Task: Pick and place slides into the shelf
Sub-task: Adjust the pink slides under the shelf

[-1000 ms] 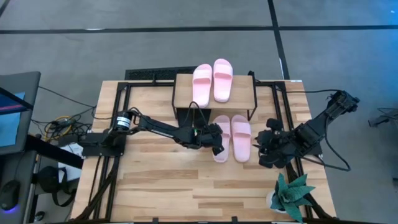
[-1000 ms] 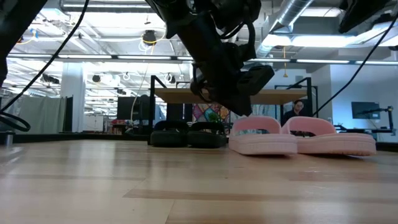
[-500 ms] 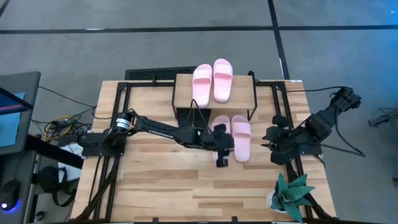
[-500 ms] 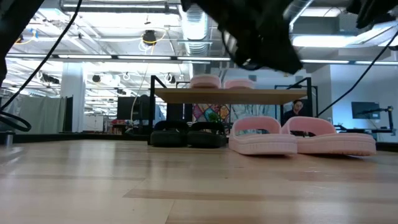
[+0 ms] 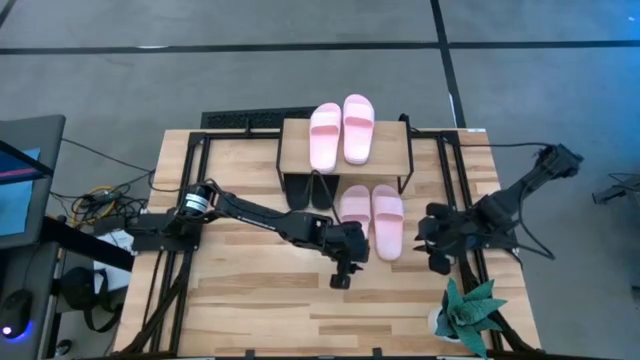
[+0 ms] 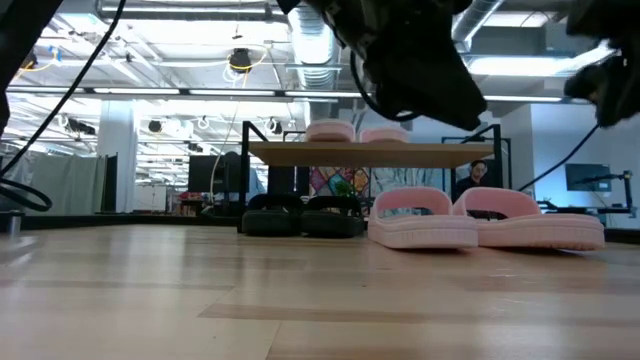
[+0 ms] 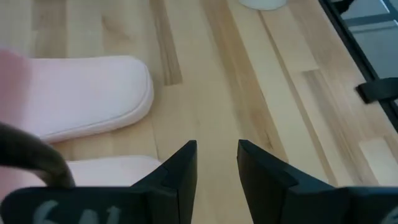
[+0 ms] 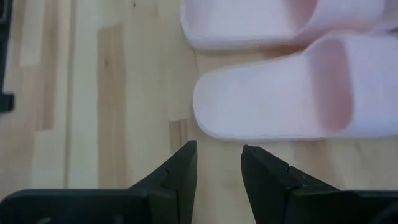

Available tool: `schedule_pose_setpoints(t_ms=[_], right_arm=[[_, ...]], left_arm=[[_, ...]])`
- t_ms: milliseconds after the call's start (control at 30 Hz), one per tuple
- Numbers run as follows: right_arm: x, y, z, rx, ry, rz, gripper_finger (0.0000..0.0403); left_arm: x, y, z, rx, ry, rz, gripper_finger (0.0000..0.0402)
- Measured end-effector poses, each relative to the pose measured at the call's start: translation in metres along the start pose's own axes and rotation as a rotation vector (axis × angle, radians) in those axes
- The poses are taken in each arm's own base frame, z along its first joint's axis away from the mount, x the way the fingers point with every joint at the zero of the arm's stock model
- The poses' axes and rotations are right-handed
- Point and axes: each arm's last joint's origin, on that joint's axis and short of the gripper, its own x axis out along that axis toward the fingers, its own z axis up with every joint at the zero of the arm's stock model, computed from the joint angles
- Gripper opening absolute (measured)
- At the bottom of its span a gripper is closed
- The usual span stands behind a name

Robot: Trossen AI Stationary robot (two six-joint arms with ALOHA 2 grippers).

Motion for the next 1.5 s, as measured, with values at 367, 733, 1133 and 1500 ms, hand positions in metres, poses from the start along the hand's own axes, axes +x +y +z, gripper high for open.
schedule_pose_setpoints(t_ms=[367, 733, 1133, 1500], right_arm=[[0.032, -0.013, -0.017, -0.001, -0.031, 0.090, 0.0113], [0.046, -0.017, -0.017, -0.043, -0.049, 0.197, 0.0085], [0.067, -0.011, -0.006, -0.102, -0.016, 0.285, 0.0046], [0.086, -0.006, 0.000, -0.105, 0.002, 0.294, 0.0027]], left_arm=[[0.001, -0.002, -0.006, 0.007, 0.044, -0.037, 0.0105], [0.017, -0.002, -0.036, -0.055, 0.077, -0.060, 0.0105], [0.017, 0.003, -0.034, -0.055, 0.061, -0.018, 0.0044], [0.017, 0.003, -0.034, -0.053, 0.061, -0.006, 0.0021]])
